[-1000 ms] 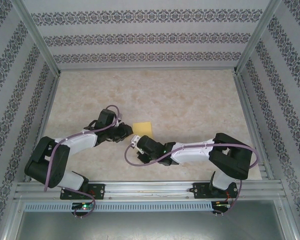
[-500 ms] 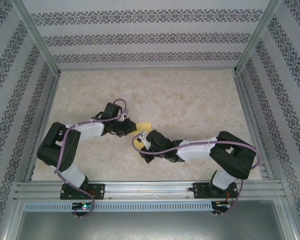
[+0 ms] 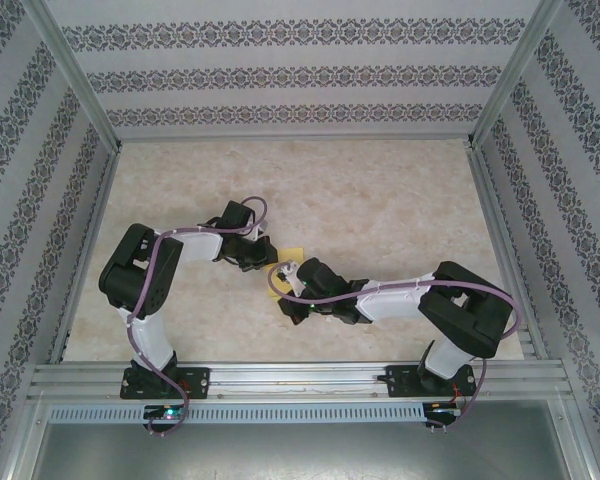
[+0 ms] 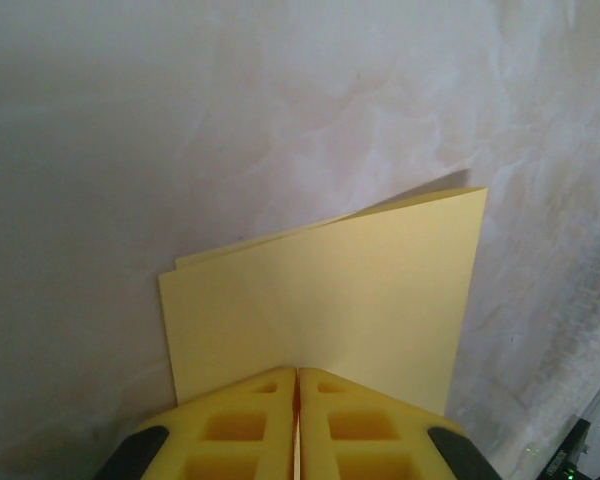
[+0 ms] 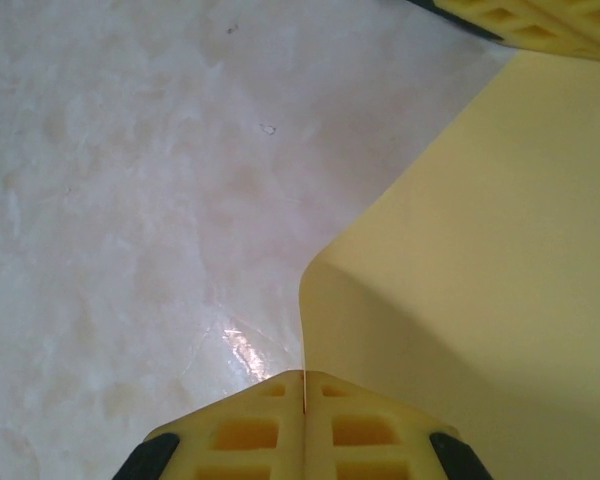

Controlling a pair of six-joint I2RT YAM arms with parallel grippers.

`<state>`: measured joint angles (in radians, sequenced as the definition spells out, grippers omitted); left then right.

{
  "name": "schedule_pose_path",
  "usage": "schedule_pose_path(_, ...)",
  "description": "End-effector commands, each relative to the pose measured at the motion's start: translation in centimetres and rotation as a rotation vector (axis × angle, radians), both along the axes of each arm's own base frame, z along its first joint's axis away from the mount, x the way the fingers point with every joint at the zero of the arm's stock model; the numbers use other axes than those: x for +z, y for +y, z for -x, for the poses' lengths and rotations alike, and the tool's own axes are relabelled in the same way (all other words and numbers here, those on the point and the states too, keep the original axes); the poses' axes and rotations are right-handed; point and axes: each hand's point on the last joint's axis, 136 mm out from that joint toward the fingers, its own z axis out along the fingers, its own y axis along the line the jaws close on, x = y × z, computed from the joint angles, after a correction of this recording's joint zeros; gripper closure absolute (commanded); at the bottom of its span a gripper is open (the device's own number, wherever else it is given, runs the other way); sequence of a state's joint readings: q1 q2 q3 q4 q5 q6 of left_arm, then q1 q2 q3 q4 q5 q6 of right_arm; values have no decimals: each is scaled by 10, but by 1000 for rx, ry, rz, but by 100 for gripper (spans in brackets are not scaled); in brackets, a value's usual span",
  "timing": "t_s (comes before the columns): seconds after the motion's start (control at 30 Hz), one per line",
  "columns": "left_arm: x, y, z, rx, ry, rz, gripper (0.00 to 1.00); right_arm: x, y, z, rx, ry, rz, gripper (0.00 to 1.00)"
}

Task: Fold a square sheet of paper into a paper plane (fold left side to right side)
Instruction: Third fold the triangle at the center of the table.

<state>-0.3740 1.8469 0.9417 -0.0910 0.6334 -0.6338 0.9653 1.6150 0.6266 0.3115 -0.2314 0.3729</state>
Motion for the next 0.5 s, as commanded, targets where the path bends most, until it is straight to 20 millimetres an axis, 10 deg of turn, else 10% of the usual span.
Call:
schedule_pose_path(0.0,-21,10,12,-25,43,-95,92,7,0,-2,-21,23,-49,100)
schedule_pose_path(0.47,-33,18,19,-30,62,-159,95,1,-27,-25,-180,114,-76,100)
